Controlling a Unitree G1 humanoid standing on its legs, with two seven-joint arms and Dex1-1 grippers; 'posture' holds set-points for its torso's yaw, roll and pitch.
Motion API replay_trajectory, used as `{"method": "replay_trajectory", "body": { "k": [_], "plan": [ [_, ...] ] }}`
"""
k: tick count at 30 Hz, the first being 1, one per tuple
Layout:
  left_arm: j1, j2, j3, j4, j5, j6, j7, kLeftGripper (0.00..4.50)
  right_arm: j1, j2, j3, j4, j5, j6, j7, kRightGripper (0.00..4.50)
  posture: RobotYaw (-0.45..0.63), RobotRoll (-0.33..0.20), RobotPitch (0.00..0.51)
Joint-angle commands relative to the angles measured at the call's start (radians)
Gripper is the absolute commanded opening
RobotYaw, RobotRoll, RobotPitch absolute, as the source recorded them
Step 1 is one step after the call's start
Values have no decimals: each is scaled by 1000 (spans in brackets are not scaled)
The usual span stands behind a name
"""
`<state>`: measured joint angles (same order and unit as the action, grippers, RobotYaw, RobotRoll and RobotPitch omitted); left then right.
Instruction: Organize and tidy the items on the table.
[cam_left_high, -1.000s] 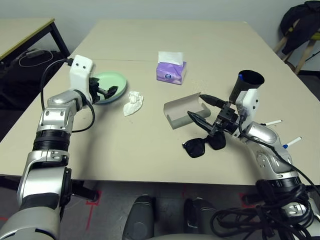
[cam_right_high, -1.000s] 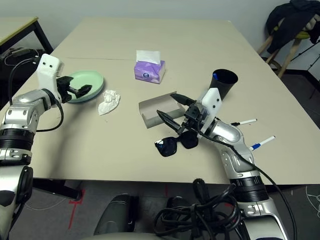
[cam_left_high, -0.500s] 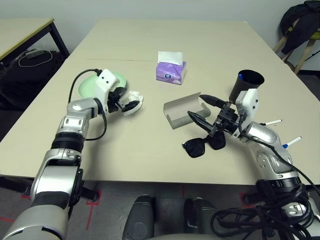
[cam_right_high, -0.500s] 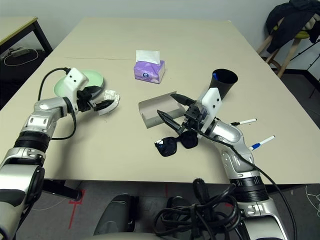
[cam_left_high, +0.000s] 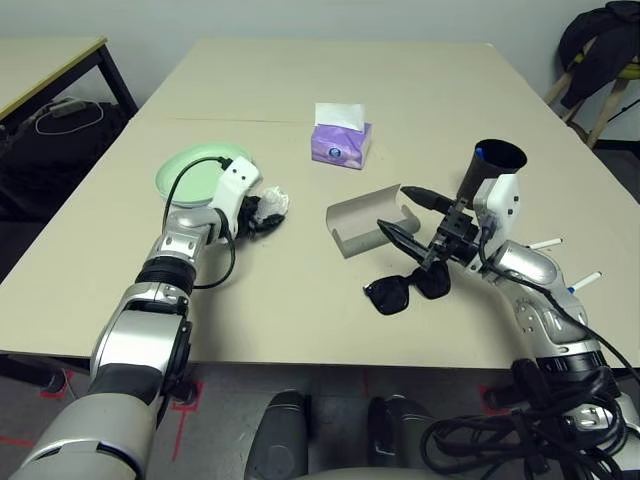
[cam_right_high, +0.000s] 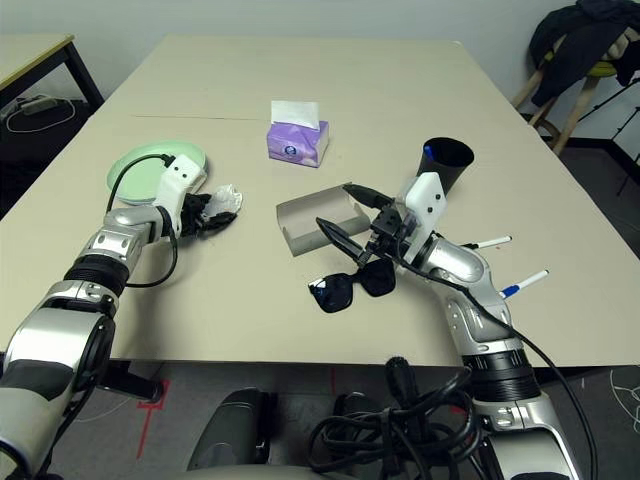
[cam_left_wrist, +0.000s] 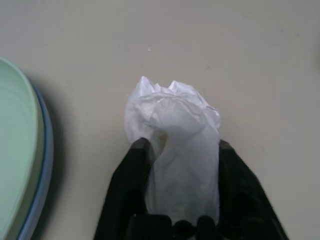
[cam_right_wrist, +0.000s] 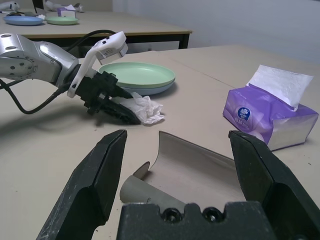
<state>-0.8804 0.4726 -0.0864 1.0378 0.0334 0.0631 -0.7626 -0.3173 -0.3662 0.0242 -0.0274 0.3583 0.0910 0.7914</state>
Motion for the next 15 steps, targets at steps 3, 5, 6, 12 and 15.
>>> {"method": "replay_trajectory", "body": {
  "k": [3, 5, 6, 12, 15],
  "plan": [
    [12, 3, 38, -46, -25, 37, -5, 61, 15, 0, -12, 0, 5, -6, -3, 4500, 143, 0, 59],
    [22, 2, 62, -101, -50, 65, -14, 25, 16, 0, -10, 1, 4, -6, -2, 4500, 144, 0, 59],
    [28, 2, 72, -130, -62, 82, -19, 25, 16, 0, -10, 1, 5, -6, -2, 4500, 146, 0, 59],
    [4, -13, 196, -281, -158, 262, 114, 25, 10, 0, -8, 8, 5, -6, 1, 4500, 161, 0, 63],
    [-81, -27, 294, -205, -180, 230, 320, 25, 2, 6, -3, 13, 4, -4, 1, 4500, 169, 0, 64]
  ]
}}
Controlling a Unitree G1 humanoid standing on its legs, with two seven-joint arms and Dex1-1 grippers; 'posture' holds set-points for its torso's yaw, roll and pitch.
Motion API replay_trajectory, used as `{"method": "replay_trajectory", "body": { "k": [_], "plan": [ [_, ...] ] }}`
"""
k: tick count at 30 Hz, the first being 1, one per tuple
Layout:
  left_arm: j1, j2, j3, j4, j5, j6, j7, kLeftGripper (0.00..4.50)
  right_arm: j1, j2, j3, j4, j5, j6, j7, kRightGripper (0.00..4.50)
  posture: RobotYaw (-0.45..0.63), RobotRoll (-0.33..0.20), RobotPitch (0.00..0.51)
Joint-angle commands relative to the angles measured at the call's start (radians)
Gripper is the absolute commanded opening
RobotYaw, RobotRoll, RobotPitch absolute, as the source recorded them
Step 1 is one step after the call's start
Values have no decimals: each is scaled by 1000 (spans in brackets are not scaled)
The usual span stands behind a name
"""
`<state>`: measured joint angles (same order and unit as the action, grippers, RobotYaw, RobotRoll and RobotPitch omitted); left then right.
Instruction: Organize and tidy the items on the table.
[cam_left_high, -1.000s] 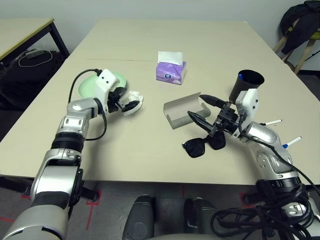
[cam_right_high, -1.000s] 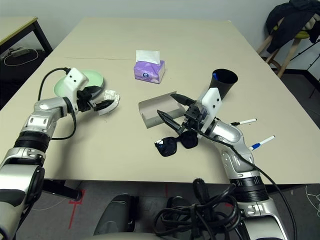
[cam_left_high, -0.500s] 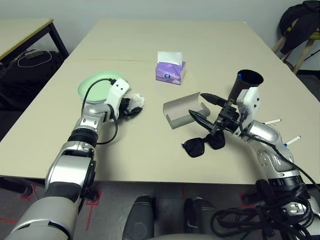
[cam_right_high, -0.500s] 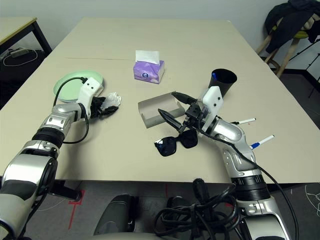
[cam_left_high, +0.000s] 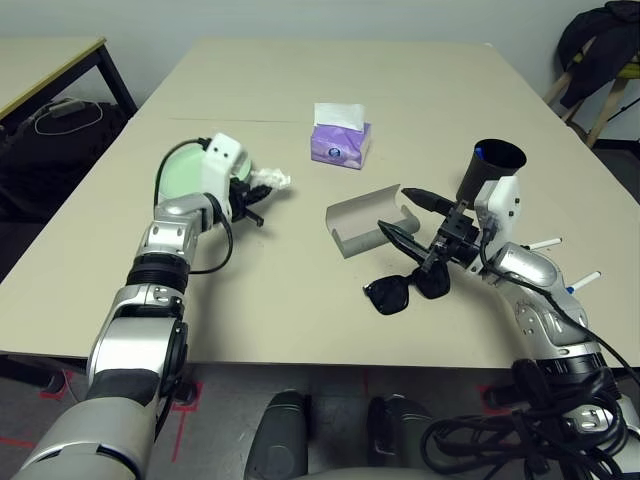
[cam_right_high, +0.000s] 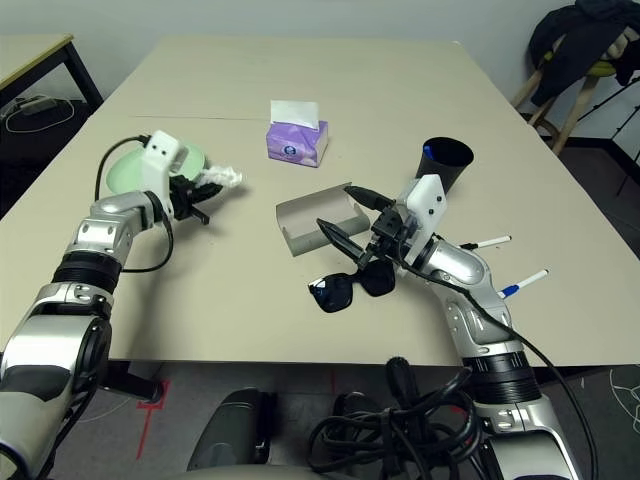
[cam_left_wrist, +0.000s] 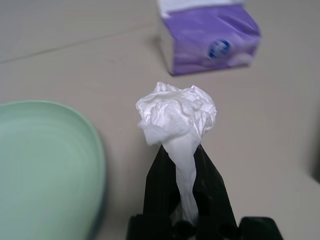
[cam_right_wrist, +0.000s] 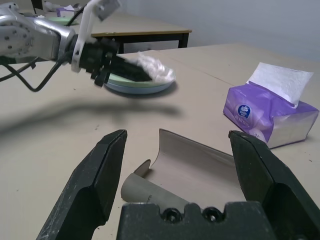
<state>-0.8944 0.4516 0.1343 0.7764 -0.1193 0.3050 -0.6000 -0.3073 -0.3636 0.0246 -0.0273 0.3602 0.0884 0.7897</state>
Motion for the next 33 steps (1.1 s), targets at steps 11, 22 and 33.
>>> {"method": "replay_trajectory", "body": {
  "k": [11, 22, 33],
  "plan": [
    [-242, -2, 178, 426, -12, -227, 588, 1541, -29, 12, -5, 37, -3, -14, 1, 4500, 162, 0, 57],
    [-234, -6, 145, 478, 21, -246, 563, 4450, -23, 18, -11, 27, -6, -18, -25, 4500, 150, 0, 58],
    [-41, -30, 74, 177, -125, -143, -163, 4450, -53, 1, -21, 65, -18, -14, -31, 4500, 171, 0, 67]
  ]
}}
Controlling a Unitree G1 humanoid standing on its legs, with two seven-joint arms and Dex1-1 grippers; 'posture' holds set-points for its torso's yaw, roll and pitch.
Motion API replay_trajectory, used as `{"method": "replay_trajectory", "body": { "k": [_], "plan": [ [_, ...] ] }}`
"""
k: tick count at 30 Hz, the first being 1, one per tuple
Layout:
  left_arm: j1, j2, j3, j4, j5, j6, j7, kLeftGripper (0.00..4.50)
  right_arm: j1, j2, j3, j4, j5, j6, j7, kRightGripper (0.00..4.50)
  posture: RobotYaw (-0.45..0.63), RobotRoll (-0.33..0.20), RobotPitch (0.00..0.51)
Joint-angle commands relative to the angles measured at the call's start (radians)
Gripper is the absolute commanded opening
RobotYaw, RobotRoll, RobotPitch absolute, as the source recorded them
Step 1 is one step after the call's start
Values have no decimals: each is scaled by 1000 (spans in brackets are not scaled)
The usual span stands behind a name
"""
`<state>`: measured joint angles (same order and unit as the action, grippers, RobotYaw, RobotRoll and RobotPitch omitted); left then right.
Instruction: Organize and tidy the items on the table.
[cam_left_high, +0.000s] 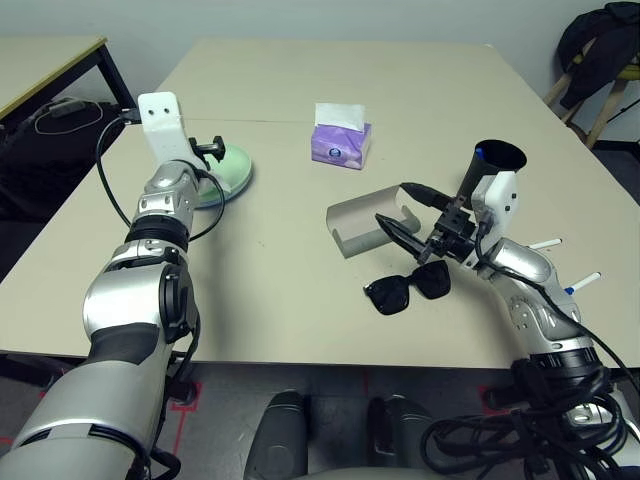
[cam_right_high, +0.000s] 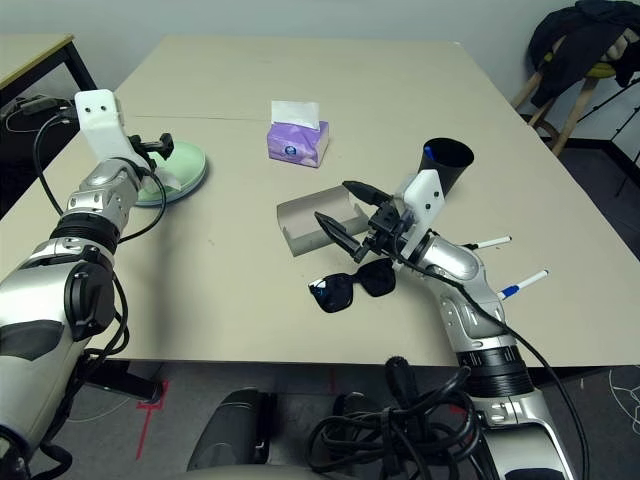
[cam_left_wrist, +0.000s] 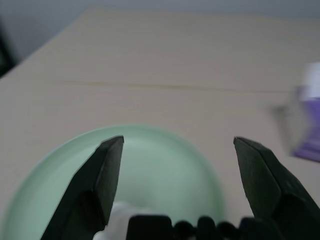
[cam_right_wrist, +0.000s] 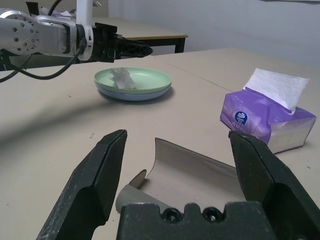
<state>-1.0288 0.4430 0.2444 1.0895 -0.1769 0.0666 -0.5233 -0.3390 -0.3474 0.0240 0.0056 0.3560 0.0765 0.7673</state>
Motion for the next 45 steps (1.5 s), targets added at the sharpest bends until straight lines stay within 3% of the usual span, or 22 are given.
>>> {"method": "replay_trajectory", "body": {
  "k": [1, 9, 19, 31, 38, 45],
  "plan": [
    [137, -20, -57, -197, -73, 118, -290, 4450, -30, -17, -23, 41, -15, 0, -10, 4500, 173, 0, 69],
    [385, 31, -164, -563, -131, 197, -583, 4450, -71, -75, 20, 66, -67, 4, 26, 4500, 178, 0, 92],
    [515, 52, -221, -739, -137, -16, -775, 4450, -146, -210, 99, 11, -182, 139, 89, 4500, 186, 0, 168],
    [544, 37, -276, -731, -136, -167, -866, 4450, -267, -346, 219, -124, -260, 318, 239, 4500, 149, 0, 194],
    [561, 35, -301, -737, -133, -204, -867, 4450, -378, -511, 310, -262, -313, 390, 429, 4500, 130, 0, 183],
    [589, 36, -319, -756, -132, -234, -867, 4450, -432, -542, 391, -396, -331, 525, 521, 4500, 136, 0, 188]
  ]
}}
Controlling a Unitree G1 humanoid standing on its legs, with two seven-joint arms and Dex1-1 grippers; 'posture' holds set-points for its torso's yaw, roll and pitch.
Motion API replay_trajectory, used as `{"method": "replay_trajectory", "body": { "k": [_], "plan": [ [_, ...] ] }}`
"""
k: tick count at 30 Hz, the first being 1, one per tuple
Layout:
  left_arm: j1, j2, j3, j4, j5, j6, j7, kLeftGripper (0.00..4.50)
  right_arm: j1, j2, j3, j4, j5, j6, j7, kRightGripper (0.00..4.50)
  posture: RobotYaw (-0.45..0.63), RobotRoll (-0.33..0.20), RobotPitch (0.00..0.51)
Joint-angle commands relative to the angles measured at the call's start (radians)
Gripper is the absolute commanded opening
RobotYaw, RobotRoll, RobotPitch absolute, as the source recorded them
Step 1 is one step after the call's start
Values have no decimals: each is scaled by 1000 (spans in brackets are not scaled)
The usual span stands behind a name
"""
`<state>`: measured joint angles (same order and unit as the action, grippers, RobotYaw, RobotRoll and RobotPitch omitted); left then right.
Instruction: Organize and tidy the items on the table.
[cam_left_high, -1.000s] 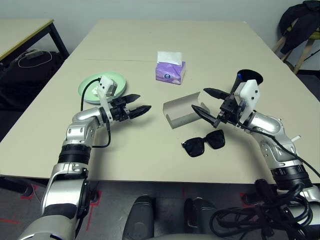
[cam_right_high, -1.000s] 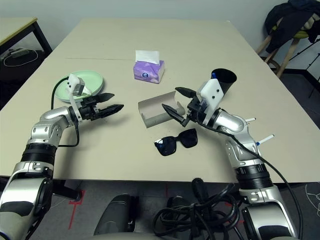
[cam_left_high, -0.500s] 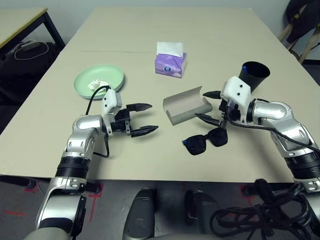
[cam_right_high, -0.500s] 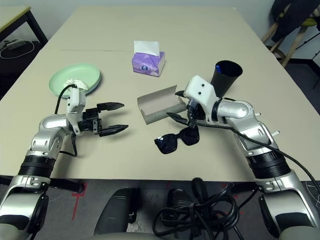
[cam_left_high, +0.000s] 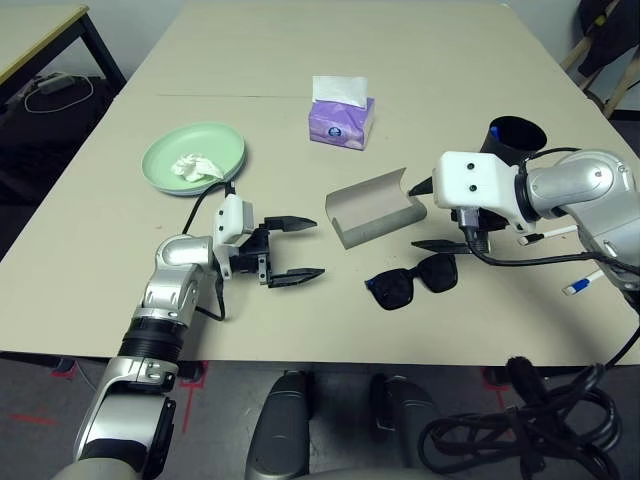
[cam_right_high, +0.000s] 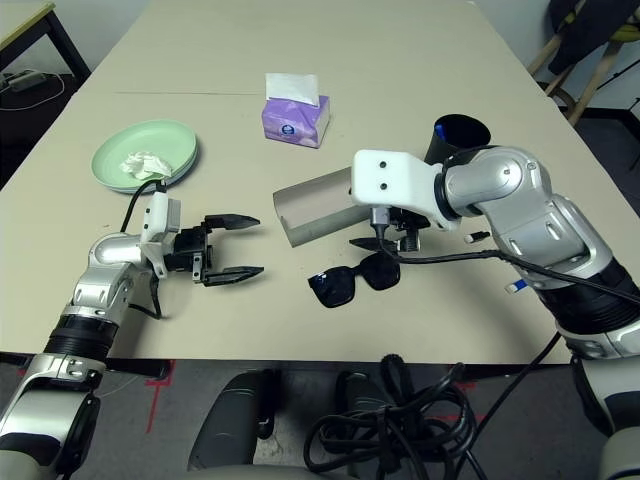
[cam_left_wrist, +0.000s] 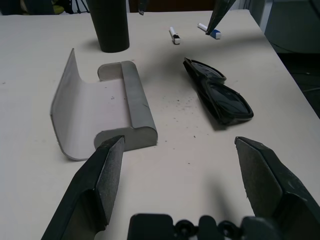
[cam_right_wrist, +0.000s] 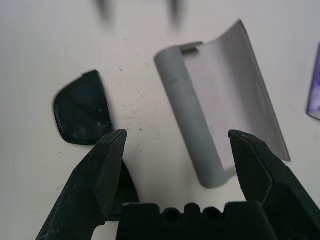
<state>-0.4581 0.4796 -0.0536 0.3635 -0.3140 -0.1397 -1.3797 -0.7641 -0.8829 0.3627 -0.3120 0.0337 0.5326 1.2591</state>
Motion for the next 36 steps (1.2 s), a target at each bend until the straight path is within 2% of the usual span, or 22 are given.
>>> {"method": "replay_trajectory", "body": {
  "k": [1, 5, 13, 26, 36],
  "plan": [
    [20, 1, -24, -33, 6, -29, -10, 4450, -9, -14, 70, -99, -25, 90, 33, 4500, 138, 0, 189],
    [20, 0, -28, -37, 6, -34, -3, 4450, -23, -21, 124, -131, -73, 128, 40, 4500, 141, 0, 189],
    [23, -3, -35, -53, 9, -37, 15, 4450, -45, -27, 208, -86, -183, 90, 78, 4500, 152, 0, 188],
    [24, -2, -49, -59, 15, -53, 42, 4450, -100, -10, 277, -37, -279, 53, 206, 4500, 165, 0, 186],
    [29, 5, -58, -72, 13, -60, 49, 4450, -89, 30, 306, -32, -333, 58, 239, 4500, 168, 0, 184]
  ]
}}
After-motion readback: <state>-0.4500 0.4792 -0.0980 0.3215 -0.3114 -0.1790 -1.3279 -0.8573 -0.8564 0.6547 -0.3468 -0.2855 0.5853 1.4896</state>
